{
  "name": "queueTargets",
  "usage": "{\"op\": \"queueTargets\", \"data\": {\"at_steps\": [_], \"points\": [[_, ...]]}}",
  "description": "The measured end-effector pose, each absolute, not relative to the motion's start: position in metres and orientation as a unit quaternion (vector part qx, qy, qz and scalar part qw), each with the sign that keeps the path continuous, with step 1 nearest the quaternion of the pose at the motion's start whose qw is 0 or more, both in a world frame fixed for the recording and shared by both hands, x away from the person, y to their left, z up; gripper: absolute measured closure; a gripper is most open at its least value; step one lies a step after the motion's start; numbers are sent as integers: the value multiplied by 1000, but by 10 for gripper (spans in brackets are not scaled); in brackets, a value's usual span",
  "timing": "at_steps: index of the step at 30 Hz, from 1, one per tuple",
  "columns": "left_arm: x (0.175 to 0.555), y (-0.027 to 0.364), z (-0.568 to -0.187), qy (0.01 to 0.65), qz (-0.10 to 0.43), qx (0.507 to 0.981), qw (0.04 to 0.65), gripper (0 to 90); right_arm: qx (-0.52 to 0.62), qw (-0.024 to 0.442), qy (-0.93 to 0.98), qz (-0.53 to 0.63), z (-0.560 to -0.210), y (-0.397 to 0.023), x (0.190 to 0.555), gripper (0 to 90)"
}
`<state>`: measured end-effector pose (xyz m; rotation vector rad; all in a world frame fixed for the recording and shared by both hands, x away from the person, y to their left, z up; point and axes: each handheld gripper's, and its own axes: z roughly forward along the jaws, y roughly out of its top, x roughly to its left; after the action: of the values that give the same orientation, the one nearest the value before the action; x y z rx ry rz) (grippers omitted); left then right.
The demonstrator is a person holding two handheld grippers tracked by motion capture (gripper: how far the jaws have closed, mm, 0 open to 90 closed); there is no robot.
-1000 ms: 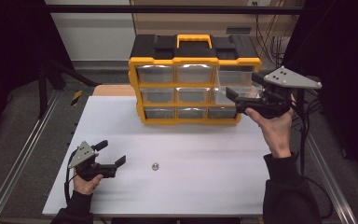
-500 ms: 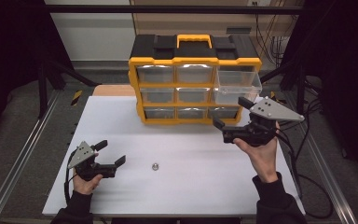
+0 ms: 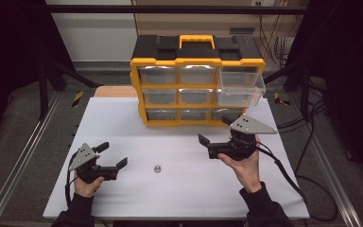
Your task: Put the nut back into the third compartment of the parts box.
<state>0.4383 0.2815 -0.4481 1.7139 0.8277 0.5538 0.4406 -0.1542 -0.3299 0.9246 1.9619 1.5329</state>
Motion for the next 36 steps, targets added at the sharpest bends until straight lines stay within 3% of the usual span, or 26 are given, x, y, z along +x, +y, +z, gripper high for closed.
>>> {"op": "queueTargets", "data": {"at_steps": [36], "points": [[438,281,-449,349,233,725,547,28,318,120,818,465,-443,-36,472,63]]}}
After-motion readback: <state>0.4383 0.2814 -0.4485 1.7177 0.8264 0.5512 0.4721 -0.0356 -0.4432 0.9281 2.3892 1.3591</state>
